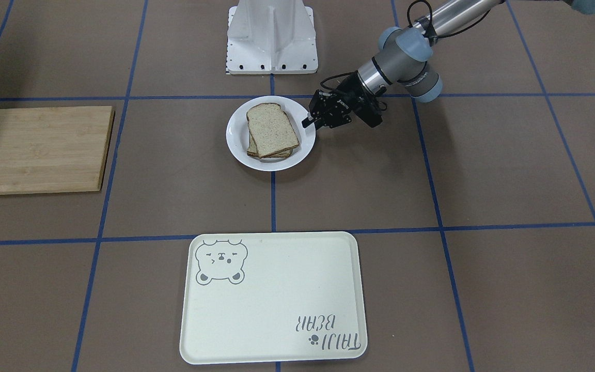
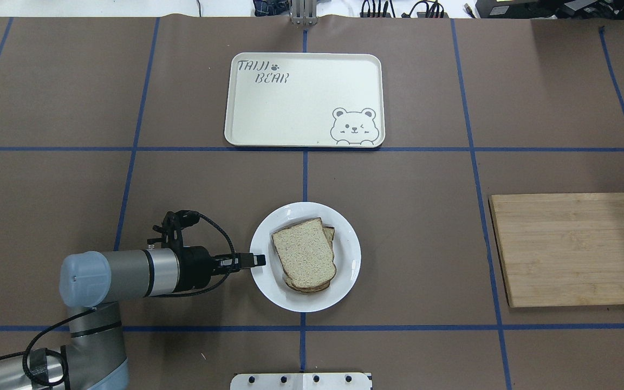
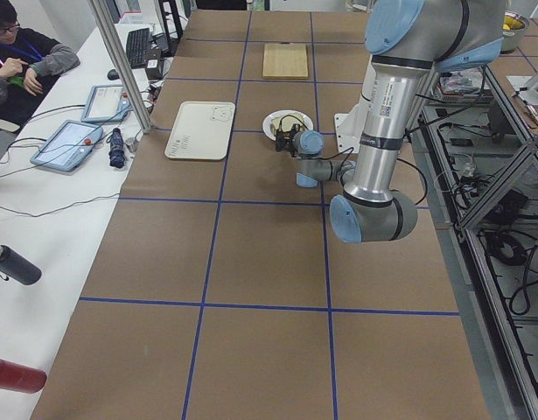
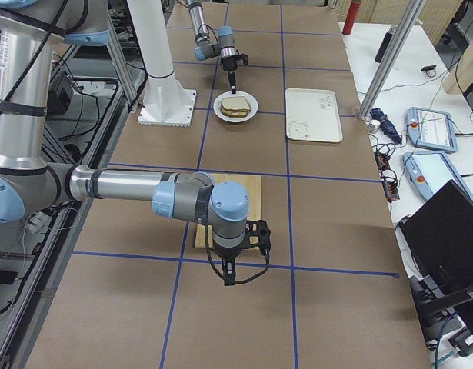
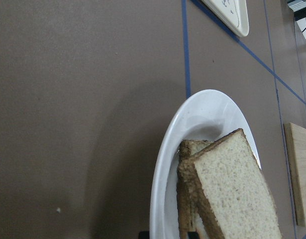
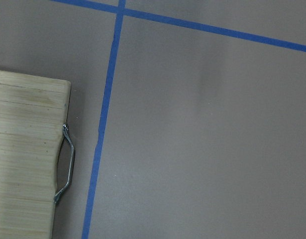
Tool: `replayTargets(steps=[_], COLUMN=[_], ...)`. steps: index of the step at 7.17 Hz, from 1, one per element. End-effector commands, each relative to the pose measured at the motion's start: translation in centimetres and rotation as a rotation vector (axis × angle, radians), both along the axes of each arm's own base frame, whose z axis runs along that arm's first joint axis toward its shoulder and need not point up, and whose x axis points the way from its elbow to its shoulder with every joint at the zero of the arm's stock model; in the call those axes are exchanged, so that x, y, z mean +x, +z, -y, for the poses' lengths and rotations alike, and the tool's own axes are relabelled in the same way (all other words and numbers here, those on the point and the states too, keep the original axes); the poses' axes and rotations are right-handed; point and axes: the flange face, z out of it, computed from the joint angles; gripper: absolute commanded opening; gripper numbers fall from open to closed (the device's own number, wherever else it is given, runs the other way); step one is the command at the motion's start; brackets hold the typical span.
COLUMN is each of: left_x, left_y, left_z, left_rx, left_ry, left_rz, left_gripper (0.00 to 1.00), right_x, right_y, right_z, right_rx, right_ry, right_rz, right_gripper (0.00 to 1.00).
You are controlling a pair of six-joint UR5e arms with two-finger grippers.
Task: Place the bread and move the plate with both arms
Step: 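Move the left gripper to the plate rim nearest it and grip it, then slide the plate with the left gripper onto the bear tray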
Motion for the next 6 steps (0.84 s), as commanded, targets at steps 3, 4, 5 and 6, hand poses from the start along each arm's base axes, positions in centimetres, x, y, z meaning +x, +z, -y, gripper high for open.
replayTargets(steps=[3, 4, 5, 6], left_x=[-0.07, -0.13, -0.32, -0.29], left_y=[0.09, 0.04, 0.37, 0.72], left_z=[-0.04, -0.06, -0.22, -0.3], left_rx=[0.004, 0.006, 0.014, 0.007], left_ry=[0.002, 0.002, 0.003, 0.006], left_rz=[-0.012, -0.018, -0.047, -0.068], left_gripper=[0.0, 0.0, 0.0, 0.0], right_x=[0.0, 0.0, 0.0, 0.0], right_y=[0.05, -0.01, 0.06, 0.14], right_z=[0.0, 0.07, 0.06, 0.05], right_rx=[-0.001, 0.001, -0.001, -0.002], right_ry=[0.0, 0.0, 0.0, 0.0], right_rz=[0.0, 0.0, 0.0, 0.0], right_gripper=[1.0, 1.0, 1.0, 1.0])
